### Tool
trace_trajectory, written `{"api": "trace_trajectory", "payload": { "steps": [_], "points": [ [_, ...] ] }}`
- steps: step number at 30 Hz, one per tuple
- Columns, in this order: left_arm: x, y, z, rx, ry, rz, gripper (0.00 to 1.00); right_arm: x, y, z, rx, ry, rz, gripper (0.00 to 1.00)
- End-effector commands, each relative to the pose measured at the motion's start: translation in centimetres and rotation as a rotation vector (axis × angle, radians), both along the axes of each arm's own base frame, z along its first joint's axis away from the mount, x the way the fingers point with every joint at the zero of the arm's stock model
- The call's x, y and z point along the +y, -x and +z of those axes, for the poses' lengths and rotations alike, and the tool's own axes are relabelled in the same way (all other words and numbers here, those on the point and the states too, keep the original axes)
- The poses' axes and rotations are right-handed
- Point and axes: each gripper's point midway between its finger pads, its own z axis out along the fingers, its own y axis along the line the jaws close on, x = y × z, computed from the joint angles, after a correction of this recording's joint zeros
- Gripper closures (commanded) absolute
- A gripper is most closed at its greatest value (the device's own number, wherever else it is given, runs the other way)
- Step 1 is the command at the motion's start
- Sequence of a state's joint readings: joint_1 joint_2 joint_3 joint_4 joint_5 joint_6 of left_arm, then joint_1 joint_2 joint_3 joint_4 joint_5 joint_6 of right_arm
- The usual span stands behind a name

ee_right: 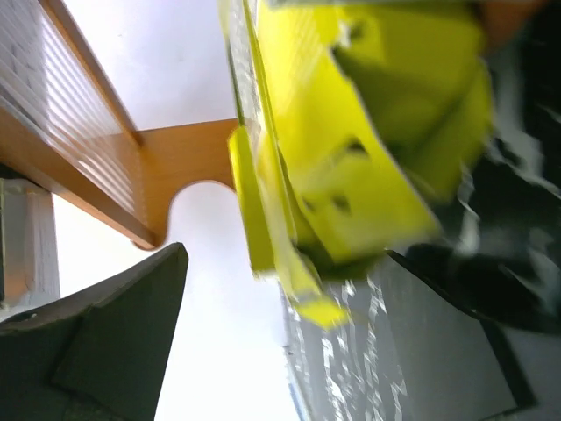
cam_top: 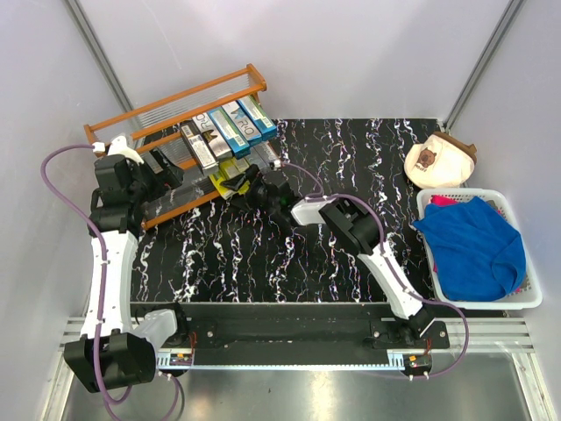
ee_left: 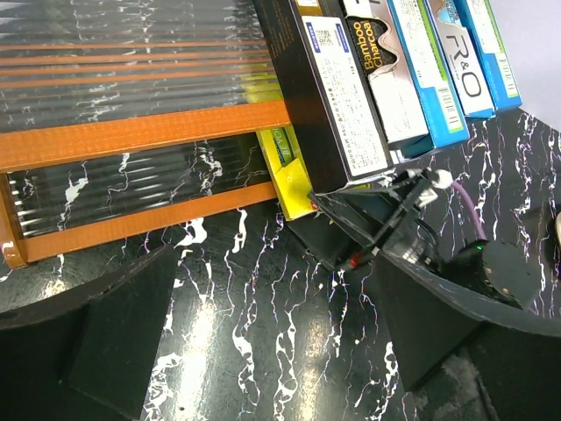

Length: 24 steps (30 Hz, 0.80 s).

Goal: Place and organize the toothpastes onto the shelf

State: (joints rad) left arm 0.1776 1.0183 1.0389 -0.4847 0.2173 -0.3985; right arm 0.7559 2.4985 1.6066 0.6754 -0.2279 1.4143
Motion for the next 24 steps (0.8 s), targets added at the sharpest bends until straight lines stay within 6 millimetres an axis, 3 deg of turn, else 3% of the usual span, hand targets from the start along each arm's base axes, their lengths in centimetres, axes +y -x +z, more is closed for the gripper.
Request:
{"api": "trace_trajectory", "payload": {
  "steps": [1, 2, 3, 4, 6, 7, 8, 9, 10, 12, 13, 15, 16, 18, 19, 21, 22, 24],
  "points": [
    [-0.1, -0.3, 1.4, -0.059, -0.020, -0.020, 0.01, -2.6, 0.9, -1.4, -0.006, 0.153, -0.008, 0.00],
    [-0.2, -0.3, 1.5, -0.065, -0.020, -0.022, 0.01, -2.7, 1.2, -0.3, -0.022, 0.150, -0.002, 0.00],
    [-0.2, -0.3, 1.5, -0.065, -0.018, -0.025, 0.01, -3.3, 2.0, -0.9, -0.014, 0.168, 0.006, 0.00],
    [-0.3, -0.3, 1.6, -0.070, -0.018, -0.029, 0.01, -3.6, 2.3, 0.3, -0.041, 0.171, 0.013, 0.00],
    [-0.6, -0.3, 1.7, -0.080, -0.014, -0.045, 0.01, -5.0, 3.8, -0.6, -0.029, 0.207, 0.032, 0.00],
    [-0.8, -0.3, 2.0, -0.096, -0.015, -0.054, 0.01, -5.4, 4.3, 1.2, -0.070, 0.208, 0.038, 0.00],
    [-1.0, -0.2, 2.0, -0.102, -0.012, -0.064, 0.01, -6.6, 5.5, 0.0, -0.054, 0.244, 0.049, 0.00],
    [-1.2, -0.2, 2.3, -0.114, -0.011, -0.081, 0.01, -7.3, 6.1, 0.2, -0.063, 0.262, 0.052, 0.00],
    [-1.3, -0.2, 2.4, -0.121, -0.011, -0.082, 0.01, -8.0, 6.5, 2.6, -0.122, 0.266, 0.053, 0.00],
    [-1.5, -0.1, 2.5, -0.130, -0.020, -0.100, 0.01, -10.5, 7.8, 1.6, -0.118, 0.348, 0.043, 0.00],
    [-1.6, -0.2, 2.5, -0.126, -0.024, -0.107, 0.01, -11.5, 8.0, 4.2, -0.197, 0.372, 0.036, 0.00],
    [-1.9, -0.3, 2.4, -0.127, -0.032, -0.125, 0.01, -14.4, 8.9, 3.3, -0.199, 0.492, 0.010, 0.00],
    [-2.0, -0.4, 2.4, -0.122, -0.034, -0.131, 0.01, -15.6, 9.1, 5.7, -0.279, 0.526, -0.004, 0.00],
    [-2.5, -0.4, 2.3, -0.117, -0.047, -0.142, 0.01, -18.9, 9.5, 5.1, -0.284, 0.675, -0.051, 0.00],
    [-2.8, -0.5, 2.2, -0.111, -0.049, -0.146, 0.01, -20.4, 9.6, 7.1, -0.352, 0.717, -0.075, 0.00],
    [-3.4, -0.6, 2.0, -0.096, -0.061, -0.148, 0.01, -24.0, 10.1, 6.5, -0.352, 0.867, -0.131, 0.00],
    [-4.0, -0.8, 1.7, -0.082, -0.058, -0.163, 0.01, -25.7, 10.5, 7.8, -0.387, 0.912, -0.154, 0.00],
    [-4.2, -1.0, 1.2, -0.062, -0.059, -0.148, 0.01, -29.2, 11.2, 7.3, -0.368, 1.037, -0.202, 0.00]
  ]
}}
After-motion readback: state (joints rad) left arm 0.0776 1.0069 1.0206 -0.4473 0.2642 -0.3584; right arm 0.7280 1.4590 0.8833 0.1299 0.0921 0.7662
